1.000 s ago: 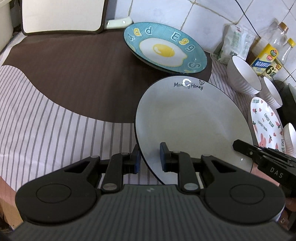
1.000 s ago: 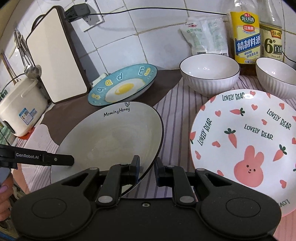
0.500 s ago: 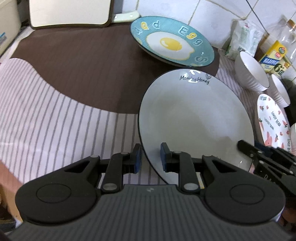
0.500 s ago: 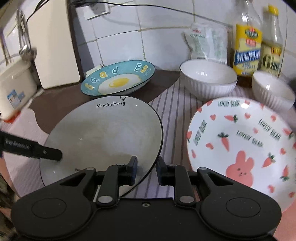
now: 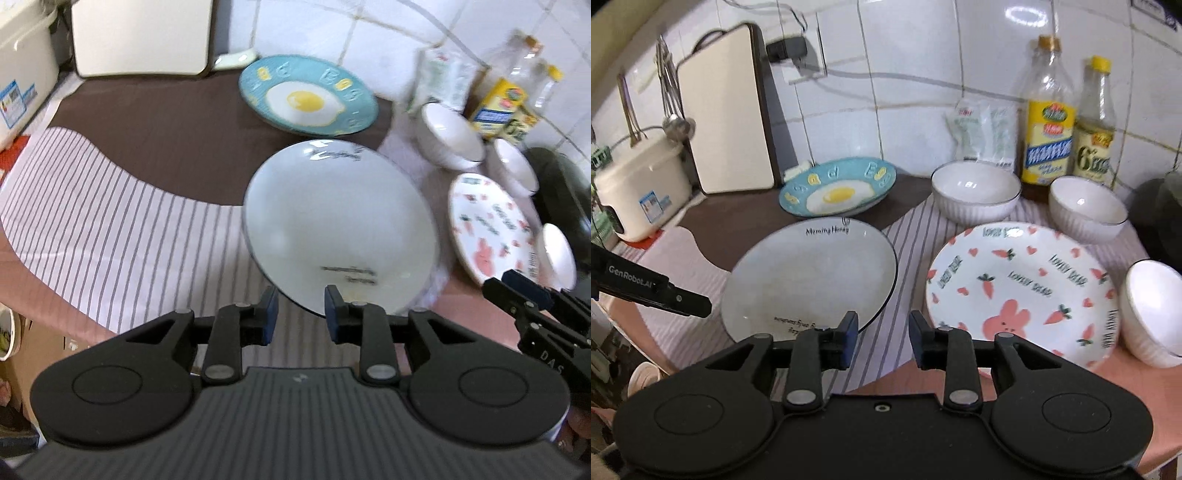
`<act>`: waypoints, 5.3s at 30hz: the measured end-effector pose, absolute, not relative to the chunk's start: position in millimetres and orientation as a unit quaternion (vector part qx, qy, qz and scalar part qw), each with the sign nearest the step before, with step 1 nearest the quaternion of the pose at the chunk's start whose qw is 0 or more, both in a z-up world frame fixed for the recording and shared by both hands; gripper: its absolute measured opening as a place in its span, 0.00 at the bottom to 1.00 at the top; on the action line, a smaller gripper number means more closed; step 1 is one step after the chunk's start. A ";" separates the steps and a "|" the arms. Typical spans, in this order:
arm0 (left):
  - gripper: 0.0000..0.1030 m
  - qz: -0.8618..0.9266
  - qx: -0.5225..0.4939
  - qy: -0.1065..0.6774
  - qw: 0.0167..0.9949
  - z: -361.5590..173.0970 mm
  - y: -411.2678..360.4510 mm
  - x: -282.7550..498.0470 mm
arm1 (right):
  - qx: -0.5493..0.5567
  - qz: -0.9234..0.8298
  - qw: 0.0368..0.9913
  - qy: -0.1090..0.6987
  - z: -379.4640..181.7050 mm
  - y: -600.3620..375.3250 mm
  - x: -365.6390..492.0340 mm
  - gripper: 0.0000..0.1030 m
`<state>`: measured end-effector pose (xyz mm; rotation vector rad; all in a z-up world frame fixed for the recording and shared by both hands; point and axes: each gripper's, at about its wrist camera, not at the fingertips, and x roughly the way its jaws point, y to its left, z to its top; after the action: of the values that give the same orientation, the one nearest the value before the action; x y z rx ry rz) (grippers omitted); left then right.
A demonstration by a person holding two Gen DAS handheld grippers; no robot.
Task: Organize plates and bowls
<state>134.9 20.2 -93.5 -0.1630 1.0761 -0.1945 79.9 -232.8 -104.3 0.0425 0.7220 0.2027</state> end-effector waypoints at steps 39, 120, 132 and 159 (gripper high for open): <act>0.65 -0.190 -0.025 0.428 0.883 -61.7 -145.1 106.9 | 0.039 -0.033 0.967 0.248 -101.8 -348.0 14.5 0.70; 0.22 -0.137 -0.078 0.496 0.854 -99.7 -128.7 132.0 | 0.258 -0.010 0.911 0.322 -136.7 -345.3 66.8 0.24; 0.22 -0.106 -0.090 0.474 0.870 -73.2 -71.2 120.6 | 0.275 0.018 0.901 0.335 -108.3 -299.2 74.3 0.24; 0.22 -0.056 -0.142 0.513 0.845 -110.0 9.4 145.7 | 0.207 0.078 0.880 0.421 -122.3 -227.9 136.0 0.24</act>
<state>145.7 9.4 -110.0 -0.3000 1.0823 -0.1172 136.0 -227.9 -122.3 0.4312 0.8779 0.1632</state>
